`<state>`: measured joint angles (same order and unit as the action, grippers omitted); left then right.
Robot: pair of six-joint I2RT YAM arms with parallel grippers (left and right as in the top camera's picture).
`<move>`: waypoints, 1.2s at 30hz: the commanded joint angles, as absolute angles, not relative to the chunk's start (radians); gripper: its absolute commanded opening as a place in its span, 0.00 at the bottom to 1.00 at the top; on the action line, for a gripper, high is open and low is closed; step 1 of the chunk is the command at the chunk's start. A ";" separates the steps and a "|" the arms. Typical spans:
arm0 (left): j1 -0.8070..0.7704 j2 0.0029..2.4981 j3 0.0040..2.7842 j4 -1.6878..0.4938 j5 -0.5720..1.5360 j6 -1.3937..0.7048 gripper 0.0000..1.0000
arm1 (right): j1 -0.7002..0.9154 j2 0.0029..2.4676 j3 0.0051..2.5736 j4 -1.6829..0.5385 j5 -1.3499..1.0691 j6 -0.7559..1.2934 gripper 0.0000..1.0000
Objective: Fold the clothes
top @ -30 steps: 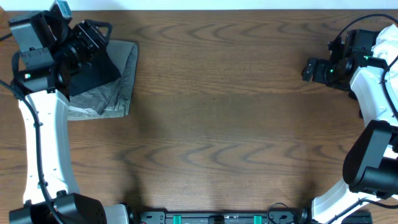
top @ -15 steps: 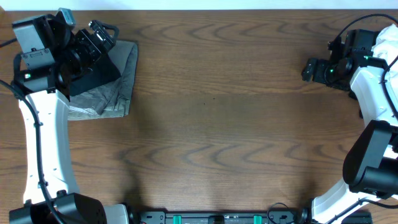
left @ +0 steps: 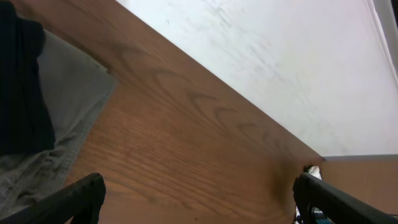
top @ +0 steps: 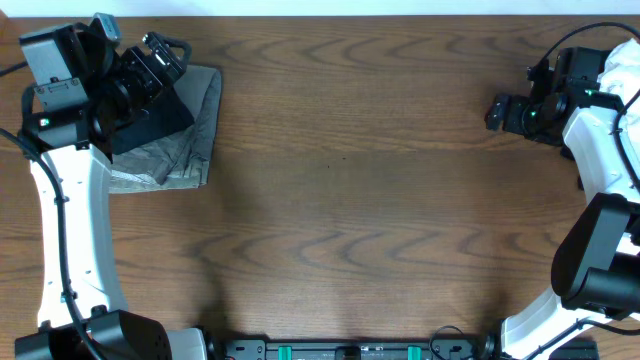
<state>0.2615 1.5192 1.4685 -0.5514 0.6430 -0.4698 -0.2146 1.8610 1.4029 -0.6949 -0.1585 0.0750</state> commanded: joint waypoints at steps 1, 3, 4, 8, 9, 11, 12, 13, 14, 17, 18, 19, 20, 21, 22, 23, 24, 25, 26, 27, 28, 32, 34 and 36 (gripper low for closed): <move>0.265 1.522 1.471 -0.553 0.635 -0.457 0.98 | -0.216 1.869 1.405 -0.696 -0.154 0.073 0.99; 0.265 1.522 1.471 -0.553 0.635 -0.457 0.98 | -0.216 1.871 1.405 -0.695 -0.154 0.073 0.99; 0.265 1.522 1.471 -0.553 0.635 -0.457 0.98 | -0.216 1.880 1.405 -0.696 -0.154 0.073 0.99; 0.265 1.522 1.471 -0.553 0.635 -0.457 0.98 | -0.212 1.877 1.404 -0.696 -0.154 0.073 0.99; 0.265 1.522 1.471 -0.553 0.635 -0.457 0.98 | -0.209 1.872 1.404 -0.696 -0.154 0.073 0.99; 0.265 1.522 1.471 -0.553 0.635 -0.457 0.98 | -0.199 1.848 1.404 -0.696 -0.154 0.073 0.99; 0.265 1.522 1.471 -0.553 0.635 -0.457 0.98 | -0.190 1.827 1.404 -0.696 -0.154 0.073 0.99; 0.265 1.522 1.471 -0.553 0.635 -0.457 0.98 | -0.180 1.806 1.404 -0.696 -0.154 0.073 0.99; 0.265 1.522 1.471 -0.553 0.635 -0.456 0.98 | -0.167 1.780 1.404 -0.696 -0.154 0.073 0.99; 0.265 1.522 1.471 -0.553 0.635 -0.456 0.98 | -0.125 1.699 1.404 -0.696 -0.154 0.073 0.99; 0.265 1.522 1.471 -0.553 0.635 -0.457 0.98 | -0.107 1.665 1.404 -0.696 -0.154 0.073 0.99; 0.265 1.522 1.471 -0.553 0.635 -0.457 0.98 | -0.093 1.635 1.404 -0.696 -0.154 0.073 0.99; 0.265 1.522 1.471 -0.553 0.635 -0.456 0.98 | -0.076 1.600 1.404 -0.696 -0.154 0.073 0.99; 0.265 1.522 1.471 -0.553 0.635 -0.457 0.98 | -0.063 1.568 1.404 -0.696 -0.154 0.073 0.99; 0.265 1.522 1.471 -0.553 0.635 -0.457 0.98 | -0.048 1.531 1.404 -0.696 -0.154 0.073 0.99; 0.265 1.522 1.471 -0.553 0.635 -0.456 0.98 | -0.036 1.499 1.404 -0.696 -0.154 0.073 0.99; 0.265 1.522 1.471 -0.553 0.635 -0.457 0.98 | -0.021 1.464 1.404 -0.696 -0.154 0.073 0.99; 0.265 1.522 1.471 -0.553 0.635 -0.457 0.98 | -0.009 1.431 1.404 -0.696 -0.154 0.073 0.99; 0.265 1.522 1.471 -0.553 0.635 -0.457 0.98 | 0.004 1.395 1.404 -0.696 -0.154 0.073 0.99; 0.265 1.522 1.471 -0.553 0.635 -0.457 0.98 | 0.012 1.368 1.404 -0.696 -0.154 0.073 0.99; 0.265 1.522 1.471 -0.553 0.635 -0.457 0.98 | 0.024 1.330 1.404 -0.696 -0.154 0.073 0.99; 0.265 1.522 1.471 -0.553 0.635 -0.456 0.98 | 0.051 1.188 1.404 -0.704 -0.153 0.073 0.99; 0.265 1.522 1.471 -0.553 0.635 -0.457 0.98 | 0.054 1.118 1.404 -0.715 -0.154 0.073 0.99; 0.265 1.522 1.471 -0.553 0.635 -0.457 0.98 | 0.054 1.050 1.394 -0.731 -0.154 0.073 0.99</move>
